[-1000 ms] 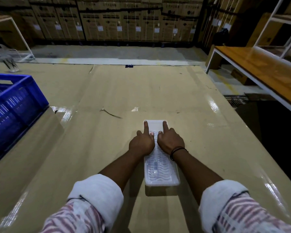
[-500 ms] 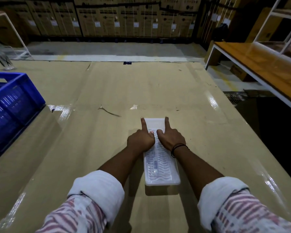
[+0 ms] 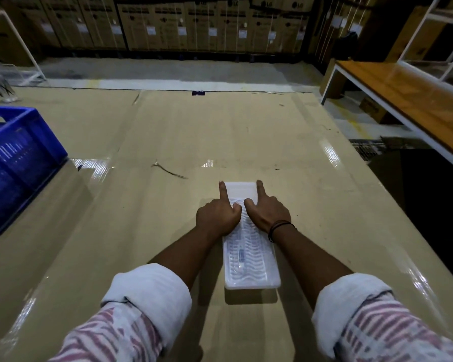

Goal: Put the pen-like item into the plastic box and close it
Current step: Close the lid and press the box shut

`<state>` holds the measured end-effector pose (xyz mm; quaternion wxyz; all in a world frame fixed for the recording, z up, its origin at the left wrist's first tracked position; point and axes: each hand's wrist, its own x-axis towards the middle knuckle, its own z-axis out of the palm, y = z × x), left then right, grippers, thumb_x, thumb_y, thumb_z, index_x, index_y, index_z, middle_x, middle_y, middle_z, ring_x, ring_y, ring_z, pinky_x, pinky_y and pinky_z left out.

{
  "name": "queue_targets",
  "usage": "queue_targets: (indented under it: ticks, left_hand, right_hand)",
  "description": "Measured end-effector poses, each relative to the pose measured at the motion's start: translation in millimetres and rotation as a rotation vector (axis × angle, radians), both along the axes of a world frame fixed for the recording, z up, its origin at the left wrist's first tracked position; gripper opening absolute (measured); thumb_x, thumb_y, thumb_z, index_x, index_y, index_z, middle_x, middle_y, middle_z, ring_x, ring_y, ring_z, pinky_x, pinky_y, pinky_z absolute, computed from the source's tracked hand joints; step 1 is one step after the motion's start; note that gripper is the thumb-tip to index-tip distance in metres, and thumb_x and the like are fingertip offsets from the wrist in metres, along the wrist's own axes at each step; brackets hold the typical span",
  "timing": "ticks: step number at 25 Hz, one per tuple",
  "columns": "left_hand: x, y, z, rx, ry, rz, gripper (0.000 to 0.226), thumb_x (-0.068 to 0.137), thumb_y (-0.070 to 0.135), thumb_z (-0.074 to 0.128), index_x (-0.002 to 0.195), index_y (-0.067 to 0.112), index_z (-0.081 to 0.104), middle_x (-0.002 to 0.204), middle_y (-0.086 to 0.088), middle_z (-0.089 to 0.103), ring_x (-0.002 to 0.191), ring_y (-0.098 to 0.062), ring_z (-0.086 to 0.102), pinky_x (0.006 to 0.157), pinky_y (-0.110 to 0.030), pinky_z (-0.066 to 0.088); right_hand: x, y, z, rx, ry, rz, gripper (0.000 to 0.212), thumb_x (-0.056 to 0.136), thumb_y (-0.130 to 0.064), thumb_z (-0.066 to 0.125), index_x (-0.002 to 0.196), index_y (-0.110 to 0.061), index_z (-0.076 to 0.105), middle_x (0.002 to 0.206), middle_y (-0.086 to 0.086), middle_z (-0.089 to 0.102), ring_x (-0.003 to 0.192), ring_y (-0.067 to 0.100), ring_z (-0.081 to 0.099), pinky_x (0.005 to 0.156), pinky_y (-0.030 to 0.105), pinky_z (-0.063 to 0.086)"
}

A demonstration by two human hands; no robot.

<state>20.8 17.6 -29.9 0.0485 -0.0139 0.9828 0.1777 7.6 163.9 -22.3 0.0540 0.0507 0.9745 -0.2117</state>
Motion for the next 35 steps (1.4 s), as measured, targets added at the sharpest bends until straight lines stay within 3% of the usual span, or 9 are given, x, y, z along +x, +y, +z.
queue_targets:
  ticks: [5, 9, 12, 15, 18, 26, 35]
  left_hand:
    - [6, 1, 1, 0.061, -0.017, 0.026, 0.076, 0.104, 0.052, 0.028, 0.163, 0.015, -0.004, 0.121, -0.020, 0.068, 0.107, -0.037, 0.066, 0.087, -0.042, 0.048]
    - [21, 9, 14, 0.108, 0.020, 0.175, 0.066, 0.107, 0.047, 0.027, 0.161, 0.011, 0.015, 0.133, -0.021, 0.061, 0.116, -0.040, 0.062, 0.092, -0.044, 0.048]
    - [48, 16, 16, 0.171, 0.056, 0.212, 0.060, 0.108, 0.041, 0.028, 0.160, 0.014, 0.018, 0.138, -0.019, 0.054, 0.116, -0.039, 0.062, 0.087, -0.043, 0.048]
    - [72, 16, 9, 0.203, 0.065, 0.171, 0.058, 0.108, 0.043, 0.026, 0.160, 0.021, 0.014, 0.129, -0.017, 0.055, 0.110, -0.037, 0.063, 0.083, -0.042, 0.049]
    - [74, 14, 3, 0.196, 0.072, 0.165, 0.058, 0.108, 0.044, 0.024, 0.161, 0.024, 0.012, 0.121, -0.018, 0.062, 0.106, -0.036, 0.065, 0.087, -0.044, 0.052]
    - [73, 12, -10, 0.352, 0.161, 0.192, 0.058, 0.107, 0.045, 0.029, 0.161, 0.028, 0.016, 0.108, -0.015, 0.073, 0.090, -0.032, 0.070, 0.079, -0.039, 0.057]
    - [78, 12, 0, 0.384, 0.116, 0.188, 0.058, 0.107, 0.043, 0.030, 0.161, 0.026, 0.018, 0.113, -0.014, 0.071, 0.095, -0.029, 0.069, 0.074, -0.030, 0.047]
  right_hand:
    - [6, -4, 0, 0.012, 0.055, -0.033, 0.075, 0.094, -0.050, 0.040, 0.159, -0.022, 0.013, 0.110, 0.019, 0.069, 0.098, 0.038, 0.066, 0.073, 0.038, 0.044]
    - [16, -9, 1, -0.025, 0.263, -0.104, 0.046, 0.092, -0.034, 0.047, 0.132, -0.013, 0.042, 0.101, 0.020, 0.070, 0.088, 0.043, 0.067, 0.072, 0.042, 0.050]
    - [24, -6, 2, -0.055, 0.232, -0.095, 0.036, 0.096, -0.031, 0.045, 0.127, -0.015, 0.048, 0.110, 0.020, 0.068, 0.095, 0.043, 0.066, 0.078, 0.044, 0.051]
    - [48, -3, -5, -0.037, 0.157, -0.042, 0.052, 0.101, -0.044, 0.036, 0.150, -0.027, 0.036, 0.118, 0.017, 0.065, 0.103, 0.040, 0.065, 0.085, 0.043, 0.052]
    - [67, -1, -10, -0.080, 0.117, -0.033, 0.056, 0.101, -0.051, 0.028, 0.156, -0.038, 0.020, 0.109, 0.015, 0.064, 0.098, 0.036, 0.064, 0.082, 0.042, 0.052]
    - [67, -4, -12, -0.132, 0.200, -0.056, 0.055, 0.100, -0.045, 0.036, 0.153, -0.031, 0.028, 0.100, 0.015, 0.068, 0.092, 0.036, 0.066, 0.078, 0.042, 0.055]
    - [72, -3, -13, -0.175, 0.225, -0.081, 0.055, 0.099, -0.049, 0.039, 0.151, -0.032, 0.035, 0.110, 0.014, 0.068, 0.101, 0.034, 0.065, 0.086, 0.043, 0.055]
